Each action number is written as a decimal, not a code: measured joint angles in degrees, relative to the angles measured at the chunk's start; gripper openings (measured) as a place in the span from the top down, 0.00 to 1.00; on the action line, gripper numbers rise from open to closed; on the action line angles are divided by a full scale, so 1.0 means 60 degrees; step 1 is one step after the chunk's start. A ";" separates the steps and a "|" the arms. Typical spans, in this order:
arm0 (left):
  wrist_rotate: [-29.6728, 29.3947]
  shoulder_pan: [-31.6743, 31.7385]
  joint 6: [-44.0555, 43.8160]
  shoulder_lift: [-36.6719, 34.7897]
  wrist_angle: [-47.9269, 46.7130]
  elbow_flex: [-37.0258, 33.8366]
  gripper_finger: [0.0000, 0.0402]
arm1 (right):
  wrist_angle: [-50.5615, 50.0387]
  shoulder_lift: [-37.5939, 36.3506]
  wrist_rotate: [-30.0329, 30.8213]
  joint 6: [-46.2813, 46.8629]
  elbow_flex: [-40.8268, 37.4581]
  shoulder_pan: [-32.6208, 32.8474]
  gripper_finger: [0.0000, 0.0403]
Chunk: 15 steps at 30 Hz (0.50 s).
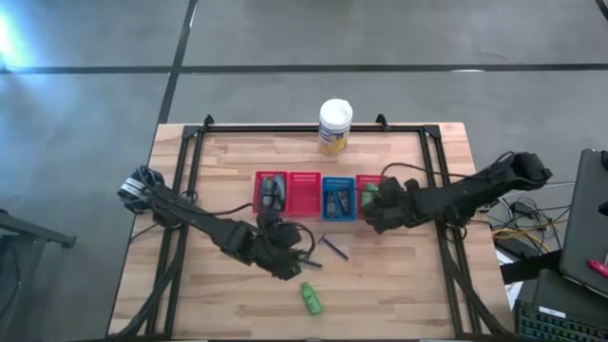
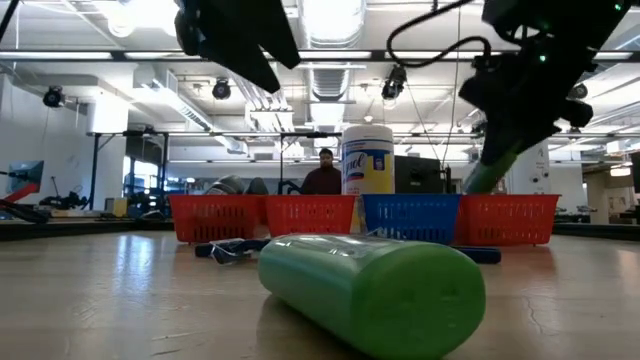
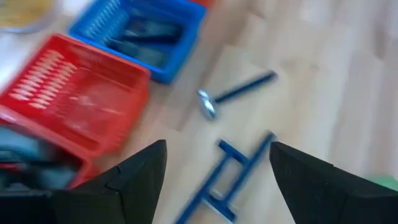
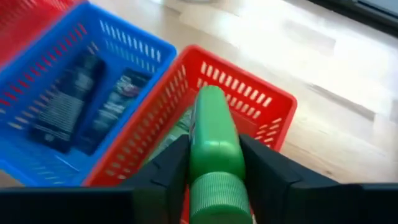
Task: Pick & Place Travel size toiletries
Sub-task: Put the green shampoo into the right red bin
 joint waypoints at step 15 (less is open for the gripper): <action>0.3078 -0.1083 0.7448 0.1263 0.4893 -0.1455 0.28 | 0.0016 0.0163 -0.0097 -0.2022 0.0539 0.0026 0.17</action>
